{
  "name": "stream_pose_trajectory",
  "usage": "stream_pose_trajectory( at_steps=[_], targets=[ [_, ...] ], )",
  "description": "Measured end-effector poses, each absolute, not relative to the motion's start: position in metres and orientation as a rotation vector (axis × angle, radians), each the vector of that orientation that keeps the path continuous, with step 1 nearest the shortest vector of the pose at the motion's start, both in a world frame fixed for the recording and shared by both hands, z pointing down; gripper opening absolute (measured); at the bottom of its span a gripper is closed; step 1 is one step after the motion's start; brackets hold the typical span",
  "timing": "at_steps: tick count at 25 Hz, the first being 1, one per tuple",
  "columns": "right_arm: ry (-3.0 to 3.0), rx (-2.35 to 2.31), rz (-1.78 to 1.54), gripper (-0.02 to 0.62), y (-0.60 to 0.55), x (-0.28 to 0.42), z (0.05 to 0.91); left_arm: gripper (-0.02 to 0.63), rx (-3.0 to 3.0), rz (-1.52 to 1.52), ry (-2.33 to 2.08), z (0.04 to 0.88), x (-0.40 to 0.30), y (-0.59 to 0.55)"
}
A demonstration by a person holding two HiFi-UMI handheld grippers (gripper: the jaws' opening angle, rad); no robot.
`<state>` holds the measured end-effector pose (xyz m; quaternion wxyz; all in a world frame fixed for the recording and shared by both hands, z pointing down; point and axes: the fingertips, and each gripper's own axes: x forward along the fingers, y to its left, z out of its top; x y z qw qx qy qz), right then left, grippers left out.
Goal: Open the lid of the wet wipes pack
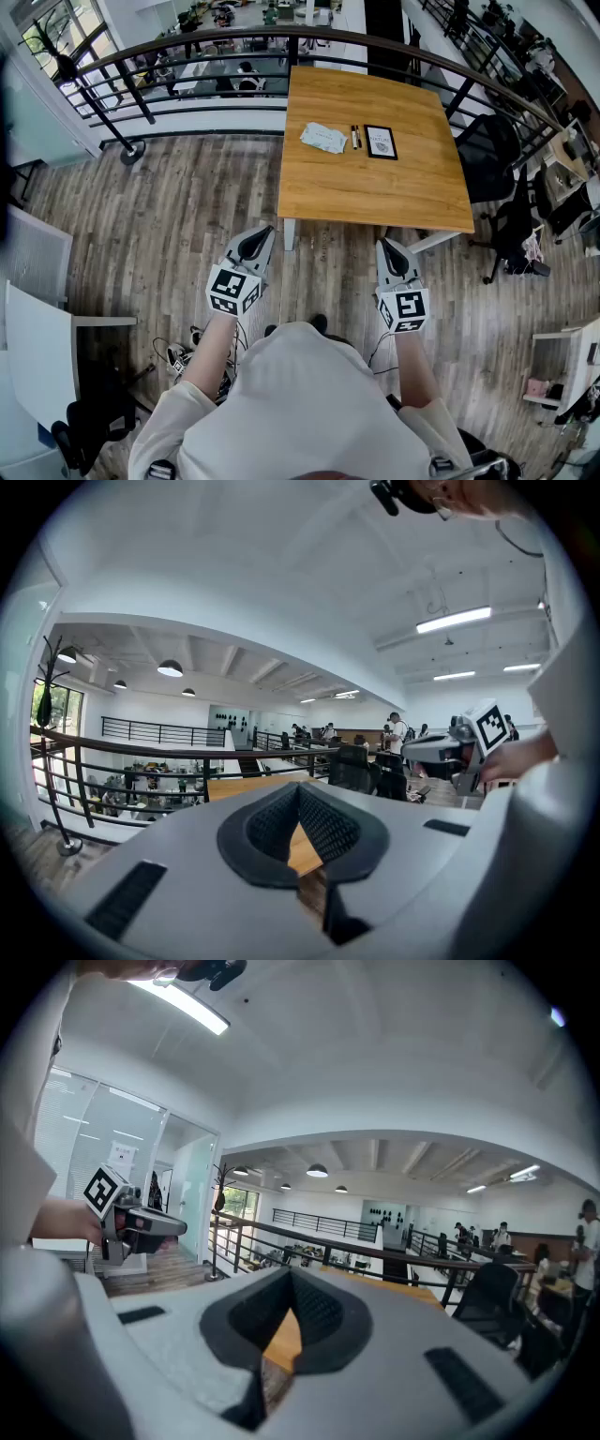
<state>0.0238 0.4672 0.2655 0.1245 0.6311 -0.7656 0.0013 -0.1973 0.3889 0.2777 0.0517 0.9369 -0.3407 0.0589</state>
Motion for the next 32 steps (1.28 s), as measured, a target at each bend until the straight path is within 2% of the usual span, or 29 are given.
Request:
stream_pose_trajectory(
  at_steps=[16,22,32],
  targets=[
    [-2.272,1.765,0.029,0.003,0.457,0.032,0.274,-0.002,2.844,0.215,-1.031,0.284,-0.178,0.385],
    [-2.29,1.725,0.045,0.011,0.455,0.035,0.282,0.036,2.829,0.202,-1.053,0.286,-0.173,0.384],
    [-2.348,1.668,0.073,0.014,0.449,0.082,0.296,0.108,2.795,0.24,-1.076,0.301,-0.125,0.387]
  ],
)
